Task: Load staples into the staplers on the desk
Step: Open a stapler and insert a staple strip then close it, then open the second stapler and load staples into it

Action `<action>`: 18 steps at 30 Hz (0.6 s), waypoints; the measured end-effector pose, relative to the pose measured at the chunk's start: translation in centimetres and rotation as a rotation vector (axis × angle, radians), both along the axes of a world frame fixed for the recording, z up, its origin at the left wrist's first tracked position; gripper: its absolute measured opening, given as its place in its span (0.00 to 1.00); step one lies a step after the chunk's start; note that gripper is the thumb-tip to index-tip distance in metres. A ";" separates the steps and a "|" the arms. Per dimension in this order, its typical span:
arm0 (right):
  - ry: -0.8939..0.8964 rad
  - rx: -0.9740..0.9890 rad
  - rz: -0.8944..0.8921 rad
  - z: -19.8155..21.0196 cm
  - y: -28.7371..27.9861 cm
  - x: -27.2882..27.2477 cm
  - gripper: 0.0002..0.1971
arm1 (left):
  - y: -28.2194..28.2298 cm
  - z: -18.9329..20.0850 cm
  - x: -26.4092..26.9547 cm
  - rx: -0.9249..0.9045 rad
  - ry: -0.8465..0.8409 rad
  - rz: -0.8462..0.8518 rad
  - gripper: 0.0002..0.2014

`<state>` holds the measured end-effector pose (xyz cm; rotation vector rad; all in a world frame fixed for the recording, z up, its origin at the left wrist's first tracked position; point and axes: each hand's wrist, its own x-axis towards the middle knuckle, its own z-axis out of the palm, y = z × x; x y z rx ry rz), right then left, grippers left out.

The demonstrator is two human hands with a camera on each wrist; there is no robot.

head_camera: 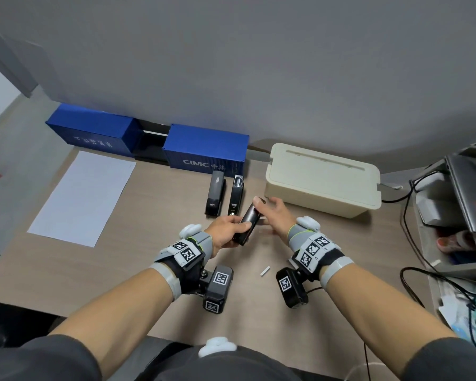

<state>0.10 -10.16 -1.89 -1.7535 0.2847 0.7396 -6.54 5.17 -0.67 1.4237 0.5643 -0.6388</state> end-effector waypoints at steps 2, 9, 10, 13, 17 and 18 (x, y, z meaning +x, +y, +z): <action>0.066 -0.016 0.119 -0.7 0.3 -0.3 0.38 | -0.2 -0.7 0.3 0.014 0.014 0.021 0.07; 0.023 -0.214 0.109 -5.0 0.3 1.1 0.14 | 0.2 -1.7 3.4 0.480 -0.125 -0.059 0.23; 0.004 -0.282 0.112 -5.9 0.2 1.4 0.13 | 0.3 -1.7 4.3 0.528 -0.149 -0.026 0.24; -0.037 -0.422 0.160 -7.1 0.3 1.9 0.14 | 0.5 -2.0 6.6 0.549 -0.183 0.025 0.30; -0.115 -0.517 0.166 -7.8 0.6 2.0 0.22 | -0.2 -3.3 9.0 0.584 -0.158 -0.022 0.30; -0.123 -0.532 0.168 -8.2 0.5 2.0 0.23 | -0.5 -3.7 9.6 0.607 -0.139 -0.025 0.30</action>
